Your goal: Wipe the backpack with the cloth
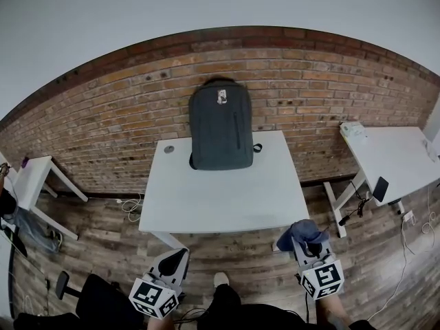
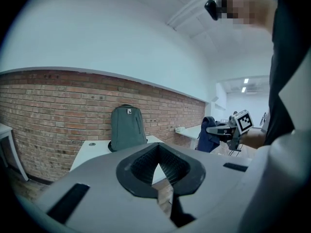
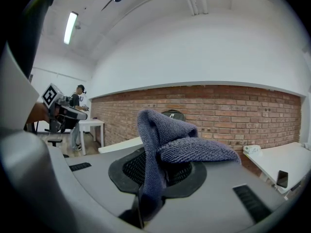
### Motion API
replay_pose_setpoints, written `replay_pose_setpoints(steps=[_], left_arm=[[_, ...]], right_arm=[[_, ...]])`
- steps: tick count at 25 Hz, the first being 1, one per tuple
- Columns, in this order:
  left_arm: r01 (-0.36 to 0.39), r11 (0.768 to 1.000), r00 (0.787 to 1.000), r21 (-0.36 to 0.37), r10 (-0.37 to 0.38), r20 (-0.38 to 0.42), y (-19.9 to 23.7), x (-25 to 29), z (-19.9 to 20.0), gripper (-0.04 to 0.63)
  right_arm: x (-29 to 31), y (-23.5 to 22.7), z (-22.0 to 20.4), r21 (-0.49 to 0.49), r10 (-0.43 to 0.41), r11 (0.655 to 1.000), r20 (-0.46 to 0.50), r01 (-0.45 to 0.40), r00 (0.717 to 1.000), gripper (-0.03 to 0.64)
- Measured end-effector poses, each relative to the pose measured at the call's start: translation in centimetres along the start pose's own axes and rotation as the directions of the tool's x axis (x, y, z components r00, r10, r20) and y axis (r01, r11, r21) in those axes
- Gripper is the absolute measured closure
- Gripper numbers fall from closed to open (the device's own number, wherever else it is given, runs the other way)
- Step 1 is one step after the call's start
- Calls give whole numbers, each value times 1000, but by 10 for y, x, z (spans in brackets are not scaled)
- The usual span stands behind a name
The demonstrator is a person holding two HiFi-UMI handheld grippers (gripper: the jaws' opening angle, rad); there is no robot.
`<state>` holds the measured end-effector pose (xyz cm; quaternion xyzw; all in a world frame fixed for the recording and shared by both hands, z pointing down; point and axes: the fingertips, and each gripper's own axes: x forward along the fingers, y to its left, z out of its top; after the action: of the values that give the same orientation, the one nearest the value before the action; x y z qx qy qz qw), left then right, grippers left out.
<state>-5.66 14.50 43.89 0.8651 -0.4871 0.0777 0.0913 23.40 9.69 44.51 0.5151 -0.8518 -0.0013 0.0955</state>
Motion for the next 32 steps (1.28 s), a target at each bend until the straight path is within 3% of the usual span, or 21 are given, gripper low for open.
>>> replay_pose_setpoints(steps=[9,21,32], left_arm=[[59,998,998,13,-59,26,77,43,30,601],[115,993,993,-10,-115,41,180,87,45,601],[173,985,985,-3,-173,-3,204,127,39,601]], right_arm=[[72,11,27,-10,-39,999,-22,39,999,552],[182,56,60,-56,-26,998,-23,24,999,552],[215,43,53,-45,-69,997,-36,67,997,552]])
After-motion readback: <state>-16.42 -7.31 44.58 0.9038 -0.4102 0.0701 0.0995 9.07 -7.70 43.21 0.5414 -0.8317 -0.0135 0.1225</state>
